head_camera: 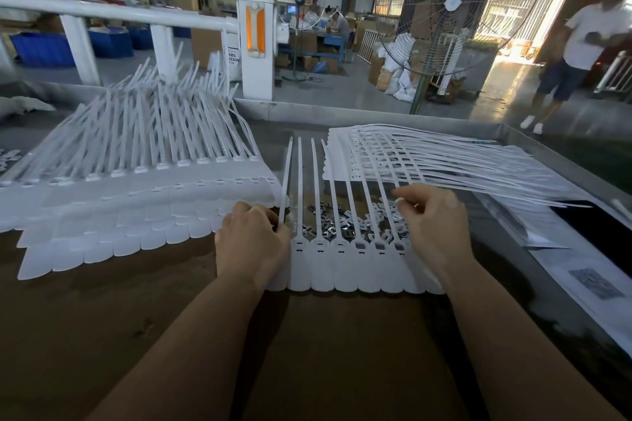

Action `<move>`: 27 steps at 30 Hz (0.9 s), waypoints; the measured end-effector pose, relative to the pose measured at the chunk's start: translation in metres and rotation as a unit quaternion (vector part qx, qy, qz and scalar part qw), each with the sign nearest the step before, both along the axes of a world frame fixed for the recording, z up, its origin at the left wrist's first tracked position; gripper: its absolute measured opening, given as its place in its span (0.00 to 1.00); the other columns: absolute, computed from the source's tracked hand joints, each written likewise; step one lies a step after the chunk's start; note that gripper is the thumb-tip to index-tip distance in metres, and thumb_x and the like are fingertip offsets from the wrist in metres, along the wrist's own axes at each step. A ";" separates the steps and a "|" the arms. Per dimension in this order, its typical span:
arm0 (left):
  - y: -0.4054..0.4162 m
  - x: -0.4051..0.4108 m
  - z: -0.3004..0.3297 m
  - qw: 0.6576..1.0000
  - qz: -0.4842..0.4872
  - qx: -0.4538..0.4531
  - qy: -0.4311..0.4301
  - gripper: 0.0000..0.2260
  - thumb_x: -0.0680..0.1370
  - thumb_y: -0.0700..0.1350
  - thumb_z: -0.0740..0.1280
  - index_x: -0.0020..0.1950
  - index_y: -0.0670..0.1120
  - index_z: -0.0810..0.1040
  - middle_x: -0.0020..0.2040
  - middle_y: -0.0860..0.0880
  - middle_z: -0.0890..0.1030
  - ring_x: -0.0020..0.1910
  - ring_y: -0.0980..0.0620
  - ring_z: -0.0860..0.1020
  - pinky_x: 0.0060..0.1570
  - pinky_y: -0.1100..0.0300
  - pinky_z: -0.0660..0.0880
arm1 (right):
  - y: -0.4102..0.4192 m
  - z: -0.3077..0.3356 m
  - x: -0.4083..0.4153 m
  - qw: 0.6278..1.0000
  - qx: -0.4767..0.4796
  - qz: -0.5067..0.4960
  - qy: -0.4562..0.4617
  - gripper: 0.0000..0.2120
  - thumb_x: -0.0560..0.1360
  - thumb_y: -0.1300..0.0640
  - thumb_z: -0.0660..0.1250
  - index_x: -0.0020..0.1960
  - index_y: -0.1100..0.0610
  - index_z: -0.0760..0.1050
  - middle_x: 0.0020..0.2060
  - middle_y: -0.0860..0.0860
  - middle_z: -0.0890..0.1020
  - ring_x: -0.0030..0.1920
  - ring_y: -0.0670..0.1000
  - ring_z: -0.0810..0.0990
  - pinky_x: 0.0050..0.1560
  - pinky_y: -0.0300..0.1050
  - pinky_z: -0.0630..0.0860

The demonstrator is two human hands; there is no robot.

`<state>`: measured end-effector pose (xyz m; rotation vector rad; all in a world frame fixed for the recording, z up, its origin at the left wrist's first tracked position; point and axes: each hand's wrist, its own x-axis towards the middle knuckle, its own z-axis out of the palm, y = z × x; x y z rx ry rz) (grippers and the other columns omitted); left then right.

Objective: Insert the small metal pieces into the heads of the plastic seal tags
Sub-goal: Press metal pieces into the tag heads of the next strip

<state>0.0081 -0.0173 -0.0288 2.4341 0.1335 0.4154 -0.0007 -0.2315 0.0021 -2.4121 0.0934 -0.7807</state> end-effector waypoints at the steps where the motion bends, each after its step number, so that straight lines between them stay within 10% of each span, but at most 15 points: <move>1: 0.000 0.000 0.000 1.000 -0.001 -0.001 -0.001 0.12 0.76 0.50 0.65 0.54 0.45 0.79 0.55 0.46 0.74 0.55 0.47 0.72 0.58 0.51 0.69 | 0.005 0.001 -0.001 0.999 0.020 0.029 0.015 0.09 0.76 0.63 0.65 0.53 0.56 0.81 0.45 0.48 0.81 0.41 0.43 0.78 0.44 0.30 0.73; 27: -0.001 -0.003 0.002 1.000 -0.001 0.005 0.014 0.12 0.76 0.51 0.65 0.55 0.46 0.79 0.55 0.46 0.74 0.56 0.45 0.72 0.59 0.49 0.70 | 0.016 -0.007 -0.014 0.969 0.056 0.155 0.185 0.03 0.73 0.57 0.69 0.42 0.53 0.81 0.40 0.43 0.78 0.41 0.38 0.74 0.36 0.28 0.65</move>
